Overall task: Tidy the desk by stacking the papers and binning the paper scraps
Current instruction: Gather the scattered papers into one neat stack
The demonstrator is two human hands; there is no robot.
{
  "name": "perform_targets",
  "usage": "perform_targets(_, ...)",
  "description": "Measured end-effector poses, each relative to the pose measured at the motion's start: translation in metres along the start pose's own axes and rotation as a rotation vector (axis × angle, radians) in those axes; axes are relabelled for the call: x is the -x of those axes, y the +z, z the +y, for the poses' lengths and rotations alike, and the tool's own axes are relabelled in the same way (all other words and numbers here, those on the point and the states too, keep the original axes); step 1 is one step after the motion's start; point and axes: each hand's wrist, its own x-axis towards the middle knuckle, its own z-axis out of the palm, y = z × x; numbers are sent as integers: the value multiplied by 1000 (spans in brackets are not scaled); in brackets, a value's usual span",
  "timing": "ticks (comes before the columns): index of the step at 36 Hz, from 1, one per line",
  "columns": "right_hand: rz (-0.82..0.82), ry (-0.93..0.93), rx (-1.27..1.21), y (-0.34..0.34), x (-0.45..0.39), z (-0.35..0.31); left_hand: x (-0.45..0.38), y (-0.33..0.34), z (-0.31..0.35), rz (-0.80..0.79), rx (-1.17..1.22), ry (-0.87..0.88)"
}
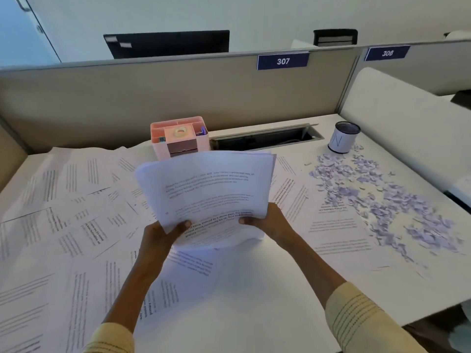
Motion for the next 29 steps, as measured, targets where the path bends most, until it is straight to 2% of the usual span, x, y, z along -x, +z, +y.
perform_targets(2, -2, -5, 111, -5, 1, 2, -1, 7, 0, 44, 12, -16)
perform_targets(5, 138, -6, 455, -25, 2, 20, -4, 10, 2, 124, -4, -12)
perform_targets(8, 240, 101, 819, -48, 7, 45, -6, 7, 1, 189, 19, -3)
perform_targets(10, 241, 185, 938, -58, 12, 57, -6, 5, -1, 206, 33, -9)
perform_targets(14, 199, 321, 882, -66, 17, 68, -5, 4, -7, 228, 118, -93)
perform_targets(23, 197, 368, 994, -59, 11, 62, 0, 16, -16, 279, 246, -167)
perform_targets(29, 268, 356, 1119, -54, 12, 63, 6, 14, -23, 269, 221, -222)
